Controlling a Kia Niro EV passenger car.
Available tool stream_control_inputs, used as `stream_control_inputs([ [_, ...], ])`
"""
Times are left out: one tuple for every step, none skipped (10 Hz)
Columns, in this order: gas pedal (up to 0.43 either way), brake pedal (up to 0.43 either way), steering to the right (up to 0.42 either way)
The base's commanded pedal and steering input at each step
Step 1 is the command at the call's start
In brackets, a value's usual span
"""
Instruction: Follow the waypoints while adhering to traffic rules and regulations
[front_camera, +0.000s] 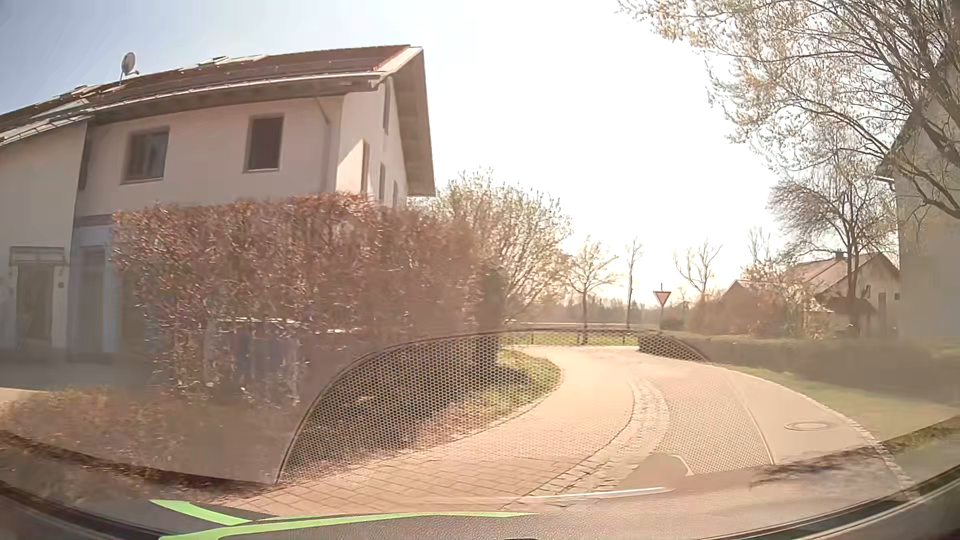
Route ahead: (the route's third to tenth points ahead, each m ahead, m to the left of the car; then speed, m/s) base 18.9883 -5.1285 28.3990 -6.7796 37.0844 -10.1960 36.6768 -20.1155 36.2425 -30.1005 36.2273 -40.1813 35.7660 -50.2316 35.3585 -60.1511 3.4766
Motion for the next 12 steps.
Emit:
stream_control_inputs([
  [0.118,0.000,0.476],
  [0.130,0.000,0.472],
  [0.130,0.000,0.462],
  [0.150,0.000,0.442],
  [0.150,0.000,0.411],
  [0.157,0.000,0.377],
  [0.157,0.000,0.331],
  [0.169,0.000,0.287],
  [0.169,0.000,0.242],
  [0.169,0.000,0.195],
  [0.169,0.000,0.152],
  [0.169,0.000,0.119],
])
